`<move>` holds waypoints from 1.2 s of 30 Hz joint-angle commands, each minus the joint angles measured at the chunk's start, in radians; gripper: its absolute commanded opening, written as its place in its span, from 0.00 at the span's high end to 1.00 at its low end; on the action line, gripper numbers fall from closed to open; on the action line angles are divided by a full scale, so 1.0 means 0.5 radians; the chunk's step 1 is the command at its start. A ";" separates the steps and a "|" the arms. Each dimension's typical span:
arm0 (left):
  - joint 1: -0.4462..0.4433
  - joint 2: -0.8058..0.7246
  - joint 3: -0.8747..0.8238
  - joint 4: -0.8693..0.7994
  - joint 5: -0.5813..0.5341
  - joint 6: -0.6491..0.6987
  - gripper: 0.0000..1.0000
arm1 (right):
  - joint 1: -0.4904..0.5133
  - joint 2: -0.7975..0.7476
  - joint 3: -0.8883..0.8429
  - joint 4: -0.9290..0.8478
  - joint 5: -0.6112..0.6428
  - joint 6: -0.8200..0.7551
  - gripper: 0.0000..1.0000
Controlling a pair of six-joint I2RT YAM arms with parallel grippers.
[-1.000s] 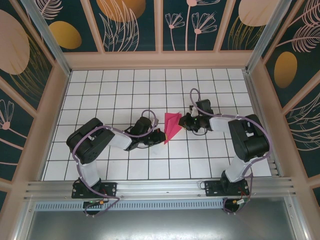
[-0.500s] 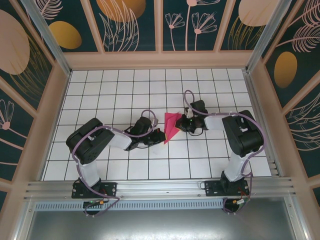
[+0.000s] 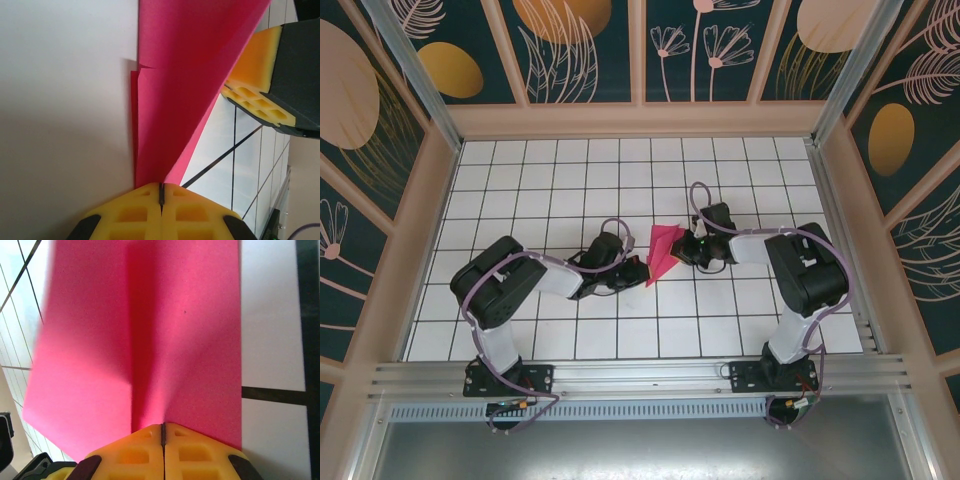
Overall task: Fold a paper plane with a square sheet of paper (pick it up from the middle)
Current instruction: Fourth fold the wing at the center of the table.
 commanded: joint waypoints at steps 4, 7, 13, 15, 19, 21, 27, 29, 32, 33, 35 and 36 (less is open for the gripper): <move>0.006 0.051 0.025 -0.133 0.032 -0.069 1.00 | 0.037 0.031 -0.034 -0.126 0.025 0.011 0.93; 0.010 0.060 -0.004 -0.085 0.056 -0.145 1.00 | 0.047 0.015 -0.039 -0.127 0.027 0.029 0.93; 0.012 0.009 -0.016 -0.047 0.085 -0.247 1.00 | 0.056 -0.045 -0.111 -0.083 0.017 0.119 0.93; 0.012 -0.002 -0.025 -0.005 0.092 -0.304 1.00 | 0.058 -0.074 -0.140 -0.063 0.015 0.151 0.93; 0.013 0.010 -0.035 0.067 0.106 -0.331 1.00 | 0.058 -0.102 -0.166 -0.074 0.042 0.175 0.94; 0.012 -0.008 -0.051 0.064 0.087 -0.341 1.00 | 0.060 -0.101 -0.162 -0.104 0.057 0.172 0.94; 0.013 -0.008 0.016 -0.063 0.111 -0.229 1.00 | 0.032 -0.093 -0.107 -0.177 0.117 0.077 0.94; 0.013 -0.008 0.022 -0.097 0.119 -0.204 1.00 | 0.025 -0.124 -0.098 -0.166 0.106 0.027 0.93; 0.014 -0.036 0.001 -0.112 0.137 -0.182 1.00 | -0.022 -0.187 -0.045 -0.243 0.140 -0.093 0.92; 0.013 -0.042 -0.001 -0.124 0.142 -0.173 1.00 | -0.046 -0.199 -0.039 -0.243 0.108 -0.116 0.92; 0.012 -0.016 0.019 -0.128 0.202 -0.144 1.00 | -0.078 -0.189 -0.033 -0.248 0.061 -0.151 0.92; 0.012 -0.003 0.026 -0.130 0.221 -0.138 1.00 | -0.086 -0.190 -0.043 -0.225 0.021 -0.168 0.91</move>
